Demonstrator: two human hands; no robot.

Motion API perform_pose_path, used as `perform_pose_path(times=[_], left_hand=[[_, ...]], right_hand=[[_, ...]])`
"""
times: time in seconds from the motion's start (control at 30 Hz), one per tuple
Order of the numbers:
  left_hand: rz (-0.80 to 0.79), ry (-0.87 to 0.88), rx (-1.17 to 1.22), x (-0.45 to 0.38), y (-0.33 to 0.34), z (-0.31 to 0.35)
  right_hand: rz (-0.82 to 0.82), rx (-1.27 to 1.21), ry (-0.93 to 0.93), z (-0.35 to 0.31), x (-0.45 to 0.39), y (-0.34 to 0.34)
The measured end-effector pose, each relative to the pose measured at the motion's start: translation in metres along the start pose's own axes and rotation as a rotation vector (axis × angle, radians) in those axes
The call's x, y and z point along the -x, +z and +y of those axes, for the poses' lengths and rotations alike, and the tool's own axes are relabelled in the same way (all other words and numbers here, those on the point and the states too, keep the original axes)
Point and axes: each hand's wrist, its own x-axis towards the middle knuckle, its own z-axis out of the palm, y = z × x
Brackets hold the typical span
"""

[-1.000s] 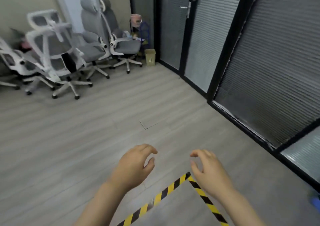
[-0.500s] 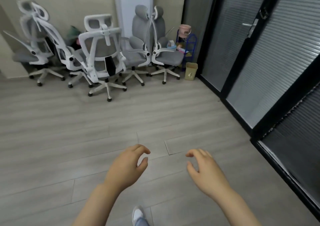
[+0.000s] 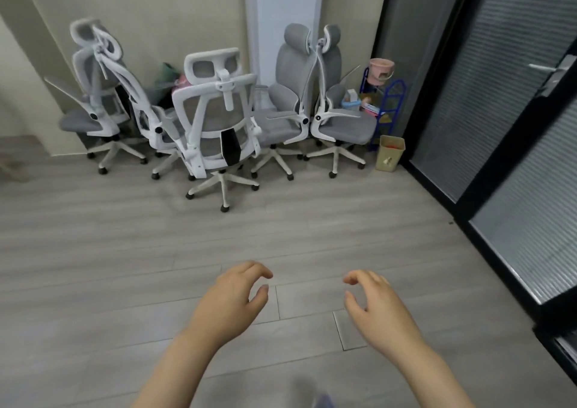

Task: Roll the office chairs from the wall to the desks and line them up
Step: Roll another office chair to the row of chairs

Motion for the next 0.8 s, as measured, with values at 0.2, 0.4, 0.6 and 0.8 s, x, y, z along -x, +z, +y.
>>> perform_pose_path(times=[0.2, 0.4, 0.6, 0.8], left_hand=[[0.010, -0.035, -0.011, -0.136, 0.001, -0.048], [0.061, -0.069, -0.045, -0.299, -0.025, -0.082], [0.102, -0.149, -0.017, -0.414, -0.057, -0.126], [0.106, -0.207, -0.020, -0.505, -0.075, -0.214]], right_hand=[[-0.006, -0.006, 0.012, 0.030, -0.147, 0.016], [-0.068, 0.015, -0.100, 0.039, -0.331, 0.017], [-0.088, 0.027, -0.189, 0.020, -0.487, 0.021], [-0.178, 0.068, -0.252, 0.003, -0.616, 0.062]])
